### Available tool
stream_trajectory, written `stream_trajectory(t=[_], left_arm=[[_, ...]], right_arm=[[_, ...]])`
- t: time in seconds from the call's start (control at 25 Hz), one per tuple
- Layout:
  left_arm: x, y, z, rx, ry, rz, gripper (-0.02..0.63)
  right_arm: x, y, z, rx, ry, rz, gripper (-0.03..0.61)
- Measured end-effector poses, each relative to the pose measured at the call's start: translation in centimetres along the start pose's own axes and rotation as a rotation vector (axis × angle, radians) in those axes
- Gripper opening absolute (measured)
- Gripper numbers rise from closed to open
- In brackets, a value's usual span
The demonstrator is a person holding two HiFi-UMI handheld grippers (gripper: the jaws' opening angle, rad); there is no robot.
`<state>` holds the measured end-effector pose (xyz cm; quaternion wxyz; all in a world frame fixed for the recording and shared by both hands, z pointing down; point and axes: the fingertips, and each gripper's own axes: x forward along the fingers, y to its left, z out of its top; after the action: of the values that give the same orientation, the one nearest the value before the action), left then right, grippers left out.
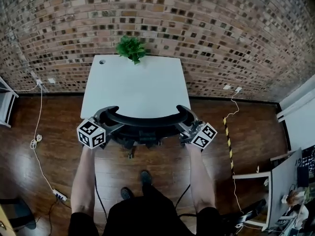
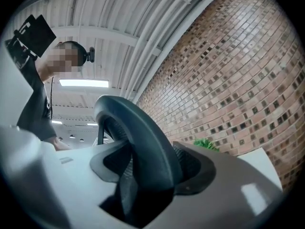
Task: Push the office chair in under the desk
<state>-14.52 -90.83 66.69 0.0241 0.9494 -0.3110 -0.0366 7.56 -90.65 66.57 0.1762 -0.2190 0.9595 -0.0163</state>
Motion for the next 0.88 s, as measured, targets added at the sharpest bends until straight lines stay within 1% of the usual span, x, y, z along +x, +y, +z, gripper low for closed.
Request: stream_trajectory(t=[0.2, 0.28, 0.4, 0.6, 0.68, 0.8, 0.84, 0.88], left_arm=[[1.7, 2.3, 0.3, 0.016, 0.009, -0.011, 0.52], [1.9, 2.8, 0.6, 0.015, 0.018, -0.024, 0.522], [1.4, 3.0, 1.2, 0.013, -0.006, -0.046, 0.513], [1.0, 3.8, 0.8, -0.009, -0.026, -0.045, 0.509], [0.3, 3.5, 0.9, -0.024, -0.043, -0.034, 0.509], [-1.0, 3.1, 1.0, -0.041, -0.083, 0.0, 0.505], [-0.8, 3.3, 0.8, -0.034, -0.081, 0.015, 0.502], [-0.5, 3.7, 0.5, -0.026, -0.067, 0.026, 0.514]], right_arm=[[1.2, -2.2, 0.1, 0.012, -0.005, 0.002, 0.258], [1.6, -2.2, 0.5, 0.012, -0.017, 0.0, 0.25], [2.2, -1.8, 0.9, -0.006, -0.024, -0.005, 0.252], [2.9, -1.7, 0.4, -0.019, -0.026, -0.007, 0.252], [3.0, -1.5, 0.2, -0.025, -0.03, -0.002, 0.253], [3.4, -1.4, 0.1, -0.033, -0.023, -0.004, 0.279], [3.5, -1.6, 0.1, -0.03, -0.024, -0.009, 0.275], [3.6, -1.9, 0.2, -0.022, -0.03, -0.013, 0.278]])
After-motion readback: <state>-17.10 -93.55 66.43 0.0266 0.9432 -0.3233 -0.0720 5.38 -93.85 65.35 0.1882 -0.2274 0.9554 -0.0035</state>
